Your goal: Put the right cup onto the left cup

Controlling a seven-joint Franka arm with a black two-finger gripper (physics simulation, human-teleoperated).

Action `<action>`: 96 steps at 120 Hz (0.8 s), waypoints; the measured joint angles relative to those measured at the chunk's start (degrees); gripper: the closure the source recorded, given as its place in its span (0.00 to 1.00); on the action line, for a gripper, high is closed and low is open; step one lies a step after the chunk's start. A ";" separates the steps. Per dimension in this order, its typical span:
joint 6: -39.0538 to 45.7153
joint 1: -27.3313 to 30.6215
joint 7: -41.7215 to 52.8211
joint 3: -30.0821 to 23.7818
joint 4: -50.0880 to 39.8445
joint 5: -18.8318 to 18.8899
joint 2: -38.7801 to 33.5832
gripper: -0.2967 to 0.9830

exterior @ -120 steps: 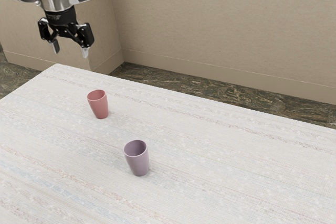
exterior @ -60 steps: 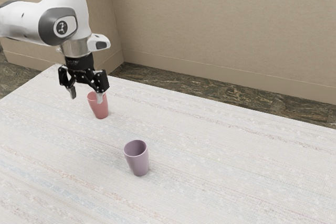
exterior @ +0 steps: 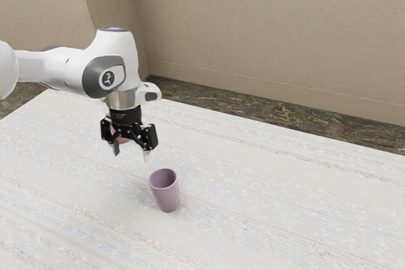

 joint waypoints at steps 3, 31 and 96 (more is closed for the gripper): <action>0.24 -0.01 -0.07 -0.19 -0.25 -0.06 0.30 0.23; 2.83 0.44 -0.60 -1.54 -2.88 -1.10 2.02 0.23; 9.58 0.48 -1.27 -2.33 -2.43 -3.28 6.63 0.23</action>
